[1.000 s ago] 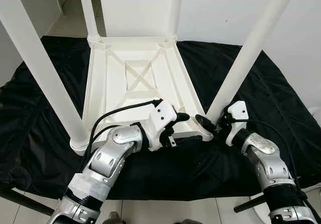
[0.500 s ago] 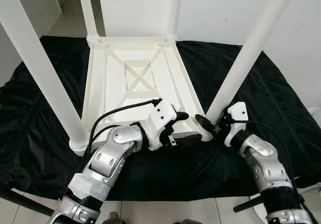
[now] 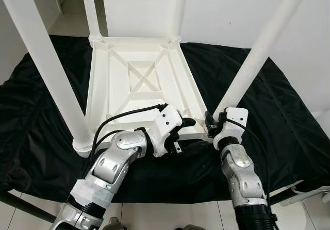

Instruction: Building children table

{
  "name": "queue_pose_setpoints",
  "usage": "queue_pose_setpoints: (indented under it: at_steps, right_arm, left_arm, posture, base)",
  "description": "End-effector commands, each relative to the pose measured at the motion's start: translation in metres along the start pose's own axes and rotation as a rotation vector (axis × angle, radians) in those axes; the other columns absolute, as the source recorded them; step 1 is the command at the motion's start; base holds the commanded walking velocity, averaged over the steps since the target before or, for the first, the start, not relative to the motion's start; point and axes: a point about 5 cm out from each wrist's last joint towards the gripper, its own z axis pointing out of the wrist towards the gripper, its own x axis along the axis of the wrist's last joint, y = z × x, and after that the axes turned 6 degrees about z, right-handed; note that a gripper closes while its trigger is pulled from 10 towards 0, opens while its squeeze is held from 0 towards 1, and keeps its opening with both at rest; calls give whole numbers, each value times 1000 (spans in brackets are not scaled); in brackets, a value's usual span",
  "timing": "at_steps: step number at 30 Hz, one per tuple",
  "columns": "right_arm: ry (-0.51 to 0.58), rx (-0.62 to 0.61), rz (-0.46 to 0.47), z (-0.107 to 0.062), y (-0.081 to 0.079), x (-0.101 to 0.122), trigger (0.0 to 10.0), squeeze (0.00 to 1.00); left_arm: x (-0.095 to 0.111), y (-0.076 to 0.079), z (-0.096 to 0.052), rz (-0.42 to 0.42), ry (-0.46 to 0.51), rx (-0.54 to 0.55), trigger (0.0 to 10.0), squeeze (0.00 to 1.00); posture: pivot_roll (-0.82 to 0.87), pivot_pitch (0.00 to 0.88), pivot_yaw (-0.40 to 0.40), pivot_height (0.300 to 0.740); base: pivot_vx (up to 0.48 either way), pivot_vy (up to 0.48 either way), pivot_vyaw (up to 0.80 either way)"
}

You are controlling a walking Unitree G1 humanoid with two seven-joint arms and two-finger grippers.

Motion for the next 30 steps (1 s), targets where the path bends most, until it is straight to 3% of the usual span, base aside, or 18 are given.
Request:
queue_pose_setpoints:
  at_steps: [1,6,7,12,17,18,19,20,21,23,27,30]
  right_arm:
    - [-31,-37,26,-5,-7,-8,10000,0]
    - [-27,-3,12,-8,-14,-6,10000,0]
    - [-21,15,30,-9,-12,-4,10000,1000]
    - [8,55,49,-16,2,3,10000,1000]
    - [3,79,59,-19,5,4,10000,1000]
    - [3,127,56,-22,10,5,10000,1000]
    - [-8,206,23,-25,17,4,10000,0]
    - [-8,206,23,-25,17,4,10000,0]
    - [-29,284,-5,-28,23,3,10000,0]
    - [-29,284,-5,-28,23,3,10000,0]
    - [-76,504,-95,-29,35,3,10000,0]
    - [-94,556,-126,-24,39,4,10000,0]
  left_arm:
    - [1,4,2,-3,8,-2,10000,0]
    - [2,4,2,-2,8,-7,10000,0]
    - [2,5,2,-1,7,-9,10000,0]
    - [1,4,0,-3,5,-4,10000,0]
    - [1,5,-1,-4,4,-3,10000,0]
    - [0,6,0,-6,5,-3,10000,0]
    - [0,5,0,-7,6,-2,10000,0]
    - [0,5,0,-7,6,-2,10000,0]
    - [1,5,1,-6,6,-2,10000,0]
    - [1,5,1,-6,6,-2,10000,0]
    - [2,2,2,-1,8,0,10000,0]
    - [2,1,3,1,8,2,10000,0]
  posture:
    - [40,0,-69,740]
    - [40,0,-68,740]
    - [43,0,-71,740]
    - [45,0,-76,740]
    - [43,0,-78,740]
    - [40,0,-78,740]
    - [38,0,-75,740]
    - [38,0,-75,740]
    - [35,0,-71,740]
    - [35,0,-71,740]
    - [29,0,-55,740]
    - [27,0,-51,740]
  base:
    - [0,0,0]
    - [0,0,0]
    - [0,0,0]
    - [0,0,0]
    - [0,0,0]
    - [0,0,0]
    - [0,0,0]
    - [0,0,0]
    - [0,0,0]
    - [0,0,0]
    - [0,0,0]
    - [0,0,0]
